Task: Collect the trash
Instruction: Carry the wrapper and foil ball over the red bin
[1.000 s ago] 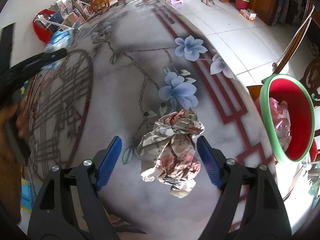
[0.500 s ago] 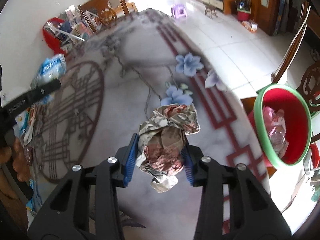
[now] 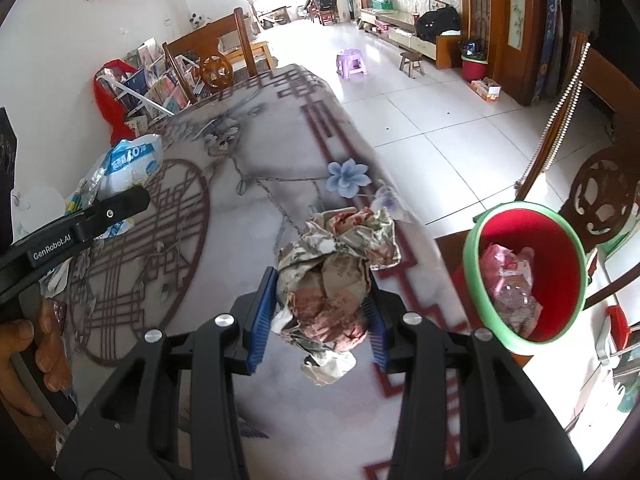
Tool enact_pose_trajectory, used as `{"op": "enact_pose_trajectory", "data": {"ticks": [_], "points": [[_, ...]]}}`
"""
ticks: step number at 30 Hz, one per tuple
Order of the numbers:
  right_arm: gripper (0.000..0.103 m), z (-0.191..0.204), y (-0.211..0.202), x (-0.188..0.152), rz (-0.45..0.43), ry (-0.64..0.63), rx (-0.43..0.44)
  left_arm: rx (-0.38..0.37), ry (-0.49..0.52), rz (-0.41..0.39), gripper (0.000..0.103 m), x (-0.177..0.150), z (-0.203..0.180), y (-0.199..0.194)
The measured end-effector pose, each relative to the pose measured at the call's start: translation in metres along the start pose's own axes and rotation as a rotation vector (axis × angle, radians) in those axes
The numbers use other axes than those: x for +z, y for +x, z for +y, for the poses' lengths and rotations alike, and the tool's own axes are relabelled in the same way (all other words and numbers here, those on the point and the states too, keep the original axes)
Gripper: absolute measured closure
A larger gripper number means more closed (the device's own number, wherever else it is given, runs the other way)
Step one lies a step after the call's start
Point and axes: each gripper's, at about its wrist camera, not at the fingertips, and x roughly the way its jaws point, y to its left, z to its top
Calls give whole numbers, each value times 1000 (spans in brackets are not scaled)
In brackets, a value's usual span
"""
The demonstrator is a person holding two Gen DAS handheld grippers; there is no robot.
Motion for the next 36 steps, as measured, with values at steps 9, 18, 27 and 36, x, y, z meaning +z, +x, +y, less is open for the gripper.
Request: {"op": "enact_pose_trajectory", "data": {"ticks": [9, 18, 27, 36], "points": [[63, -31, -24, 0, -52, 25, -12, -18, 37, -9, 80, -4, -43, -6], [63, -67, -29, 4, -54, 17, 12, -4, 26, -2, 80, -1, -85, 3], [63, -131, -38, 12, -71, 58, 2, -9, 56, 10, 80, 7, -141, 25], [63, -185, -41, 22, -88, 96, -12, -30, 79, 27, 79, 16, -190, 47]]}}
